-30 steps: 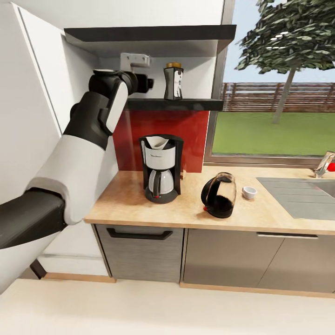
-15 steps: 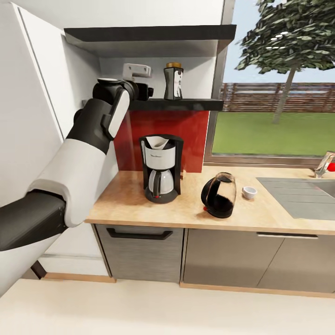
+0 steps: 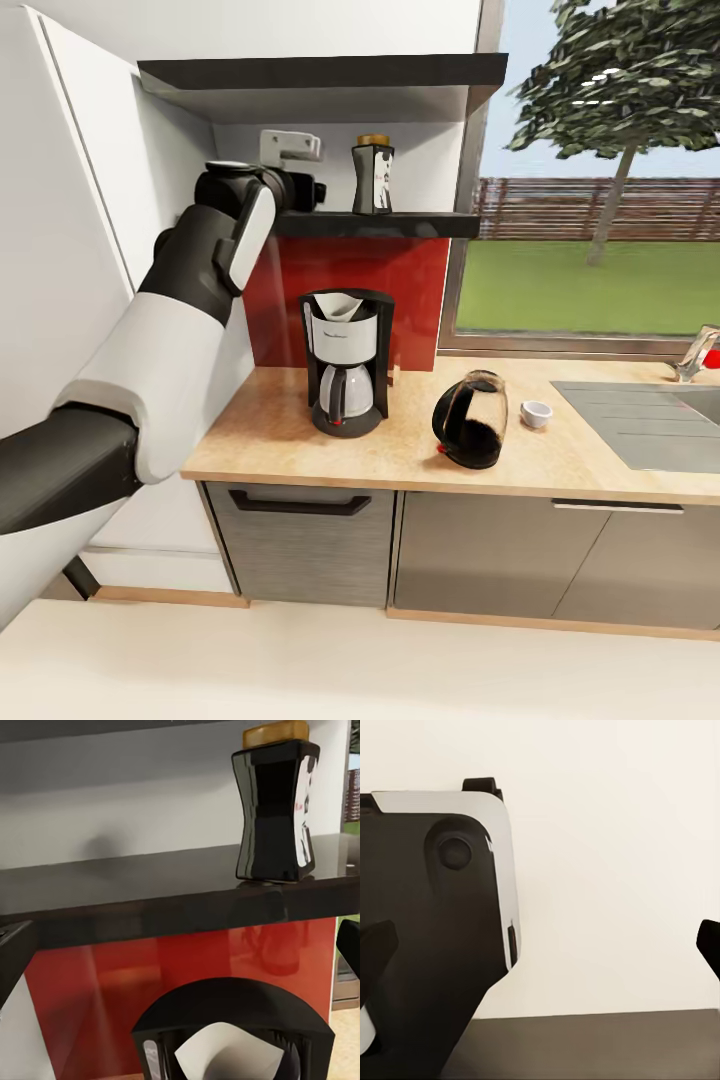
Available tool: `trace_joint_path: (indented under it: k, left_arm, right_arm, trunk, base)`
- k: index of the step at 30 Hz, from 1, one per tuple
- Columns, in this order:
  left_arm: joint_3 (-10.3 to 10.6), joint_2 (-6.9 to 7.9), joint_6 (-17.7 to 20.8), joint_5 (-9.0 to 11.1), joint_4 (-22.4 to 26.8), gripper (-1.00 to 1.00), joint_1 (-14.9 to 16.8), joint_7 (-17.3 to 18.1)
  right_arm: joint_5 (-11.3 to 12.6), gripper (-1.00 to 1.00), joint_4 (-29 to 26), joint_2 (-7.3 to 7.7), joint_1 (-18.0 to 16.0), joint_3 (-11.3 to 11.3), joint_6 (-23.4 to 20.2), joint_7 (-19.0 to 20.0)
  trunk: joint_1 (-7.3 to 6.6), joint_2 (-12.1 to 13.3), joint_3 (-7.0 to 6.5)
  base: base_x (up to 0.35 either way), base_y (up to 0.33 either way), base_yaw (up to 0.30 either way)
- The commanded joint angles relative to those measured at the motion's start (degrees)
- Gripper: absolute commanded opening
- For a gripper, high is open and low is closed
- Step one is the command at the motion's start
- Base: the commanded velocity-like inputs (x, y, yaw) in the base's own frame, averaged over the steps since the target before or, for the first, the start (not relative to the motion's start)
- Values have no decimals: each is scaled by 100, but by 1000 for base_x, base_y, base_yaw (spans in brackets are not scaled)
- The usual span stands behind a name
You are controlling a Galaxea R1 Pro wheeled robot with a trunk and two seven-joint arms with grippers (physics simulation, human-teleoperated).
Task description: Set up a coffee station on the kitchen countertop: keep the coffee maker on the countertop, move the bottle of coffee from the kitchen shelf to the counter next to the coffee maker, place a paper coffee filter on top of the coffee maker, put the saucer next to the coffee maker with the coffee cup on the saucer, and place the electric kettle next to the coffee maker.
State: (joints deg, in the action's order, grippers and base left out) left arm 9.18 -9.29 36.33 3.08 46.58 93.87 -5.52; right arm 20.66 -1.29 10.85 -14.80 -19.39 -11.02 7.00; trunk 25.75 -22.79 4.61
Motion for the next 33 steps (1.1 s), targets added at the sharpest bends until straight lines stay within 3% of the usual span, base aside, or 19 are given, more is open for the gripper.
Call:
trace_joint_path:
  k: [1,23,33]
  left_arm:
    - [9,0,24,30,5,100,11,-48]
    - [0,-42,23,67,74,100,35,-48]
    - [-21,-46,23,95,62,100,9,-46]
  right_arm:
    - [52,100,-12,4,14,-48,-32,12]
    - [52,100,-12,26,47,-48,-32,12]
    - [52,100,-13,63,47,-51,-57,12]
  trunk:
    - [4,-12,13]
    - [4,-12,13]
    - [4,-12,13]
  base:
    - [0,0,0]
    - [78,0,0]
    - [286,0,0]
